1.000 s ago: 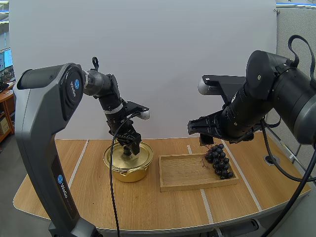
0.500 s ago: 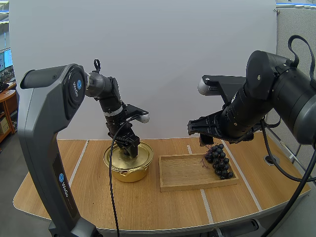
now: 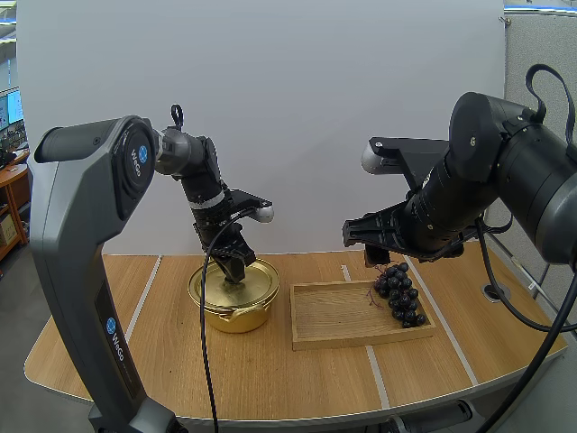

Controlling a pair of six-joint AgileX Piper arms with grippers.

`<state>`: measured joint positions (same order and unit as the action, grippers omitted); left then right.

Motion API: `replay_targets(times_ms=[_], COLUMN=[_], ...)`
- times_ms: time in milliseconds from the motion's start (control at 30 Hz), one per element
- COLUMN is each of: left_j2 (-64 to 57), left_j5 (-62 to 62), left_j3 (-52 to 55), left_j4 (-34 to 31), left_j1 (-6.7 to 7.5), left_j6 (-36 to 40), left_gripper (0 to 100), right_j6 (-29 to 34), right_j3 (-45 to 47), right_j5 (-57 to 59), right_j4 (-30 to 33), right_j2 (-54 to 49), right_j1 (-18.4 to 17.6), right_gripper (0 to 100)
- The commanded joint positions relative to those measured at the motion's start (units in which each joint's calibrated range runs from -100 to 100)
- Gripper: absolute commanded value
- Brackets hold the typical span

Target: Open the pot, put the grape inside, and close it

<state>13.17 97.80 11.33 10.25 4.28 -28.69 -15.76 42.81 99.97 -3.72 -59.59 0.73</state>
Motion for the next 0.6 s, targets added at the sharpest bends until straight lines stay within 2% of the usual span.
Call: replay_targets(times_ms=[0, 367, 567], left_j2=[-1.39, -17.71, -26.56], left_j5=[2.2, 2.2, 2.2], left_j3=[-1.95, -11.5, -21.82], left_j4=[0.15, 0.01, -2.45], left_j1=[0.04, 0.04, 0.04], left_j6=[0.19, 2.11, 4.69], left_gripper=[0, 0, 0], right_j6=[0.27, 0.27, 0.27], right_j3=[-0.43, -0.43, -0.43], right_j5=[0.03, 0.03, 0.03], right_j4=[0.64, 0.64, 0.64], right_j2=[-0.58, -0.58, -0.58], right_j1=[0.19, 0.19, 0.19], right_gripper=[100, 100, 100])
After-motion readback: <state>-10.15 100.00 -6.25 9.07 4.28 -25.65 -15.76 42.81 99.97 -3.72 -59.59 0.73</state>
